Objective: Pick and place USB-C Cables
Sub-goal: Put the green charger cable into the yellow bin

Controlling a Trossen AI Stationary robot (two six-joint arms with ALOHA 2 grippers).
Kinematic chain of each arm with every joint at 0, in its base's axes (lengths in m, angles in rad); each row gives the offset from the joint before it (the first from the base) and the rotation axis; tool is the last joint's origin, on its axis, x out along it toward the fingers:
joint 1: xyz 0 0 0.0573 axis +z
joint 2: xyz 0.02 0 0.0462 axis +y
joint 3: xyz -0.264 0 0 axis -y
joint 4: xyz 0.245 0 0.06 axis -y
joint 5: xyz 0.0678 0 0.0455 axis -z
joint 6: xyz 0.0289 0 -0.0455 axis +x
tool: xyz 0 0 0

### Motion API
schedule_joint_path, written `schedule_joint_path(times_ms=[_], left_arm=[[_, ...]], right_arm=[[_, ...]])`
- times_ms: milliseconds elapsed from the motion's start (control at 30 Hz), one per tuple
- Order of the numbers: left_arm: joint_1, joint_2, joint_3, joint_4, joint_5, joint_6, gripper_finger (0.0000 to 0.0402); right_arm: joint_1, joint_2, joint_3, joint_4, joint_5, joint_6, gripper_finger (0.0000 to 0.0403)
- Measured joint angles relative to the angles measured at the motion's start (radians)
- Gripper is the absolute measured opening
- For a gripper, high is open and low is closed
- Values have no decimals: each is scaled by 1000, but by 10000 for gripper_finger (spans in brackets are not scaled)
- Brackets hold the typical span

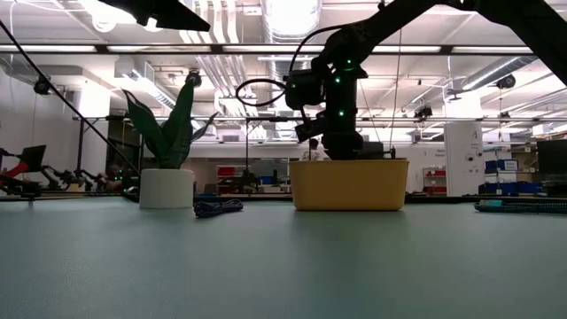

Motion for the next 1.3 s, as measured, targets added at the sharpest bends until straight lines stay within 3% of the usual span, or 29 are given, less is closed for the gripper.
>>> schedule_joint_path(times_ms=[1300], left_arm=[[0,0,0,0,0,0,192]], right_arm=[[0,29,-16,23,8,-24,29]])
